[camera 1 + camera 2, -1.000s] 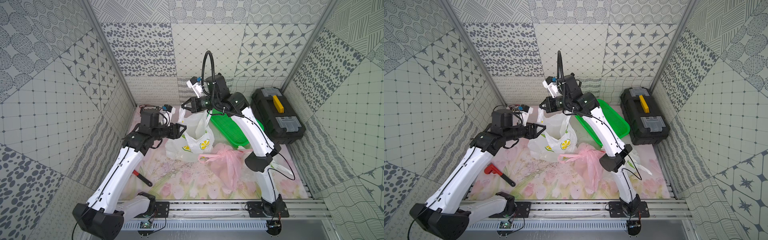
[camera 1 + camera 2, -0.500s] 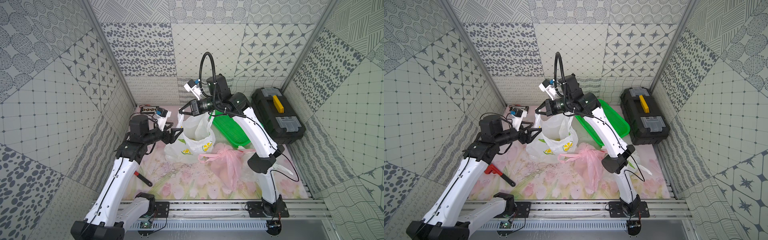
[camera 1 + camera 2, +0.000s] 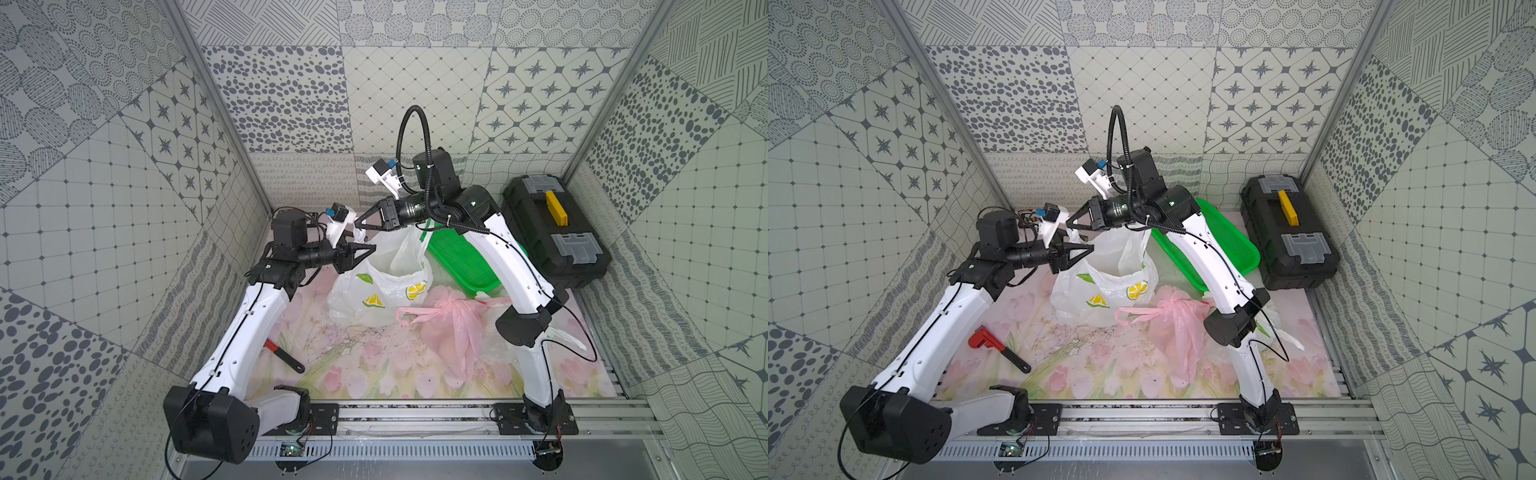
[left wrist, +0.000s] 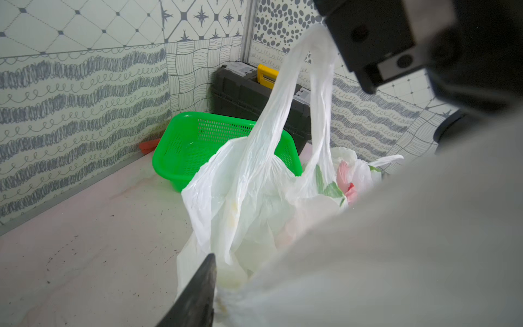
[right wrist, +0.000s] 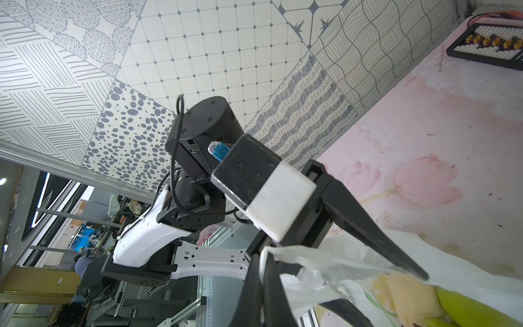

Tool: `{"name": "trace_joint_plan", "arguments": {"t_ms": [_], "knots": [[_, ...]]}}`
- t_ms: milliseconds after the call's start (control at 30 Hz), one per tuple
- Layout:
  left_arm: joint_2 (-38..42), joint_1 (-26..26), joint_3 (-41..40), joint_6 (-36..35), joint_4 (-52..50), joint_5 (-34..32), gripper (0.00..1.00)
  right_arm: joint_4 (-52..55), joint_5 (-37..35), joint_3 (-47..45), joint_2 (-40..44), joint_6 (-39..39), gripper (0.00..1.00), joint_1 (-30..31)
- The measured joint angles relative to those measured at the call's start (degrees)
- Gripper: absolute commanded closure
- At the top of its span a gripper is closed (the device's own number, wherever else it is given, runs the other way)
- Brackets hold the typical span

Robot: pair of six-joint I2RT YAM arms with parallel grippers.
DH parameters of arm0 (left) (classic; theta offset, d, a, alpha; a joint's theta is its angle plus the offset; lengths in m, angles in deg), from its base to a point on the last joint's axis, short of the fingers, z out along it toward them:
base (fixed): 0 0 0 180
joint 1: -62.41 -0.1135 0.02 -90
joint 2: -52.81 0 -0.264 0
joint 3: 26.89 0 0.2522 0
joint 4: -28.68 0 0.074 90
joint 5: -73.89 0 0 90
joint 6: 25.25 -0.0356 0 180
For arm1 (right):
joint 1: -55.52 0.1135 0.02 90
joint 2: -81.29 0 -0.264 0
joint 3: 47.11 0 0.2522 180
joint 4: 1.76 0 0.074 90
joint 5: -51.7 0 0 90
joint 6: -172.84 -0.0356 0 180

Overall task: Place the pears into plastic bags & tie knots
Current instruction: Tie the plastic bag at the center of the board.

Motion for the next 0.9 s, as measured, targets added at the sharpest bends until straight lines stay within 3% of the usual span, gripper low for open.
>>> {"name": "trace_joint_plan", "arguments": {"t_ms": [133, 300, 433, 533, 733, 900], "knots": [[-2.1, -0.02, 2.36, -1.68, -1.22, 2.99, 0.98, -0.63, 0.31, -0.02, 0.0, -0.98, 1.0, -0.61], [-3.61, -0.11, 4.26, -2.58, -3.26, 4.33, 1.0, -0.35, -0.33, -0.11, 0.15, -0.9, 0.83, -1.77], [-4.85, -0.33, 5.97, -1.88, -5.81, 3.06, 1.0, 1.64, -3.3, -3.48, 3.21, 1.55, 0.52, -4.74], [-5.55, -0.48, 7.1, -0.2, -8.13, 0.5, 1.0, 1.46, -7.89, -15.45, 11.47, 4.5, 0.44, -7.61], [-5.49, -0.94, 7.63, 3.58, -12.41, -6.6, 1.0, -14.36, -15.82, -55.71, 38.21, 3.67, 0.27, -15.54], [-4.5, -1.09, 7.32, 6.1, -14.8, -10.58, 1.0, -26.08, -21.44, -73.59, 48.46, 5.35, 0.22, -17.25]]}}
